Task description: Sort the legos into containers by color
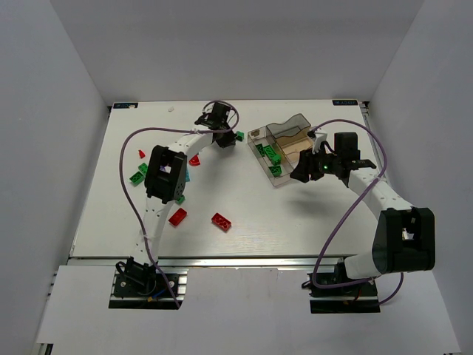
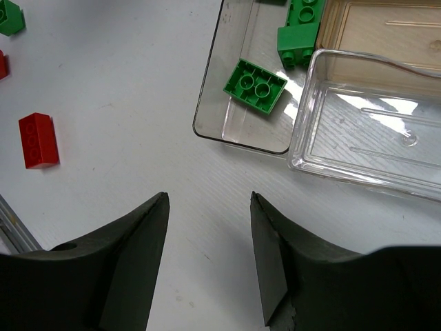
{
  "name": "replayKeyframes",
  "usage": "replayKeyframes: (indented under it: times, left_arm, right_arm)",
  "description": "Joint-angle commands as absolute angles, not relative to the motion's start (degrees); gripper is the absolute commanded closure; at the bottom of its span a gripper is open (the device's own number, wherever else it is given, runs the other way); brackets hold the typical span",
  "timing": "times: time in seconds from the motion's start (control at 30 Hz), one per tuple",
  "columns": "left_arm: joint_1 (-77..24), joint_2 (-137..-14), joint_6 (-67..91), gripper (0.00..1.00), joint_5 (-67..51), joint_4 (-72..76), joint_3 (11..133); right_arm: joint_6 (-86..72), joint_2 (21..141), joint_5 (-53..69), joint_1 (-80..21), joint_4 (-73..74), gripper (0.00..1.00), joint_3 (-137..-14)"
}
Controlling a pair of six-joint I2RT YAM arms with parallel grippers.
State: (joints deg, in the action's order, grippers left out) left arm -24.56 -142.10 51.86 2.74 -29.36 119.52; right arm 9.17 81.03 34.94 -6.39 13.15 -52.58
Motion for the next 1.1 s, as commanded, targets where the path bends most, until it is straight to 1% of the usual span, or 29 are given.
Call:
replayKeyframes:
  times: [0.0, 0.2, 0.27, 0.3, 0.33, 0.37, 0.43, 0.57, 0.73, 0.9, 1.07]
  left_arm:
    - [-24.5, -136.1, 49.6, 1.00, 3.1, -30.5, 117.1]
    - [-24.5, -130.5, 47.8, 1.00, 2.9, -27.2, 112.5]
    - [-24.5, -128.9, 47.5, 0.82, 2.9, -25.0, 109.8]
    - [-24.5, -128.0, 47.5, 0.70, 2.9, -24.6, 109.3]
    - [-24.5, -127.9, 47.4, 0.53, 2.9, -24.5, 109.5]
    - [-24.5, -128.1, 47.5, 0.46, 3.0, -25.1, 109.9]
    - [-24.5, -129.1, 47.9, 0.37, 2.6, -26.2, 111.6]
    - [-24.5, -130.9, 50.3, 0.33, 1.4, -26.3, 113.2]
    - [-24.5, -133.0, 54.8, 0.32, 0.4, -24.8, 114.6]
    - [-24.5, -137.5, 56.3, 0.31, 0.1, -25.8, 120.8]
    - [-24.5, -139.3, 58.8, 0.30, -2.1, -25.0, 122.1]
  right_arm:
    - [8.8, 79.2, 36.3, -6.3, 12.0, 0.44, -52.4]
    - [9.1, 79.0, 36.2, -6.2, 12.4, 0.44, -52.5]
    - [9.1, 79.1, 36.3, -6.2, 12.4, 0.44, -52.3]
    - [9.1, 79.2, 36.4, -6.4, 12.5, 0.44, -52.3]
    - [9.0, 79.1, 36.4, -6.6, 12.4, 0.44, -52.3]
    - [9.0, 79.3, 36.5, -6.4, 12.4, 0.44, -52.3]
    - [8.9, 79.3, 36.5, -6.4, 12.2, 0.44, -52.4]
    - [9.1, 79.2, 36.4, -6.4, 12.3, 0.44, -52.5]
    - [9.1, 79.0, 36.3, -6.4, 12.4, 0.44, -52.2]
    - [9.1, 79.2, 36.1, -6.2, 12.4, 0.44, -52.1]
    - [9.0, 79.2, 35.9, -6.4, 12.0, 0.44, -52.0]
